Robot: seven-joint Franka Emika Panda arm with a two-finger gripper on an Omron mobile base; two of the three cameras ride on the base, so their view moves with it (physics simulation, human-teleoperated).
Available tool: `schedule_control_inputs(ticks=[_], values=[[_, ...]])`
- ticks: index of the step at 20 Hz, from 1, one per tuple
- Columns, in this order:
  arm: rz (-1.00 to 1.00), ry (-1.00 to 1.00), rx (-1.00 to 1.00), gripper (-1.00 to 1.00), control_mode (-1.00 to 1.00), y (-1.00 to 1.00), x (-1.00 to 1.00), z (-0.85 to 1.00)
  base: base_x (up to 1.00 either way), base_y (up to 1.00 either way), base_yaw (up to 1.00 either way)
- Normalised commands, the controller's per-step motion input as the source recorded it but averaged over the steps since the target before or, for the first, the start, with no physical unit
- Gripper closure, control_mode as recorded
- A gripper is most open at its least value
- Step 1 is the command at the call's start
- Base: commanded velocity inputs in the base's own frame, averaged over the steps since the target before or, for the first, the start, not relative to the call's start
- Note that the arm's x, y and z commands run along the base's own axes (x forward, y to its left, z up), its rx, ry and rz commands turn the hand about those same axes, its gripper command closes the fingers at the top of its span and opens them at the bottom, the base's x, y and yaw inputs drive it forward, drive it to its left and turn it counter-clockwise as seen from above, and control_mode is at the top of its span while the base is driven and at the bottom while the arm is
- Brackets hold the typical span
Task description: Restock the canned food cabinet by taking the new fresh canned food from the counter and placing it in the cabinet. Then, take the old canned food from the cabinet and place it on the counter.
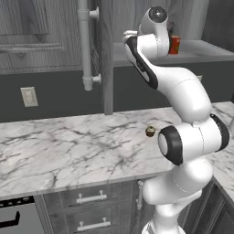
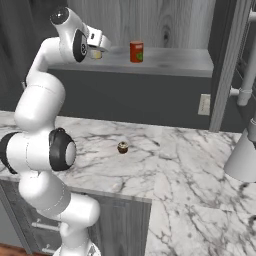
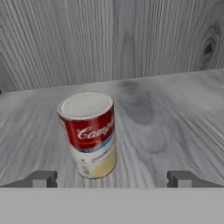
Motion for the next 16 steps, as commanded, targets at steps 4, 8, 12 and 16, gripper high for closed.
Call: schedule_control_inputs(ticks=[4,8,12,16], values=[[0.00,0.00,0.00,-1.00,-1.00,0.04,0.32,-0.15,0.00,0.00,0.00],[0.00,0.00,0.00,-1.00,-1.00,0.05,0.33,-0.12,0.00,0.00,0.00],[0.00,0.00,0.00,-1.00,-1.00,0.01,0.30,-0.03,0.00,0.00,0.00],[0.00,0.00,0.00,-1.00,-1.00,0.00,0.16,-0.02,0.00,0.00,0.00]])
